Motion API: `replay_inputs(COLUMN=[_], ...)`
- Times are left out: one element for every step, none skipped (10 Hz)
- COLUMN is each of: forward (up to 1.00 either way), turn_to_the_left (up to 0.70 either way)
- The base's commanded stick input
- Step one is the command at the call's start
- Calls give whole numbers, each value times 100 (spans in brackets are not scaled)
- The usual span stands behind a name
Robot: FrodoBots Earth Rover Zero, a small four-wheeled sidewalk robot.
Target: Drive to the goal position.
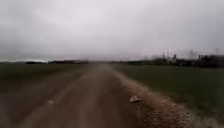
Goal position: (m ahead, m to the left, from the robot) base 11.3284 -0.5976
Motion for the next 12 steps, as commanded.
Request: replay_inputs(forward=[85, 85, 85, 85, 85, 85, 85, 85, 85, 85, 85, 85], turn_to_the_left=[0, 0, 0, 0, 0, 0, 0, 0, 0, 0, 0, 0])
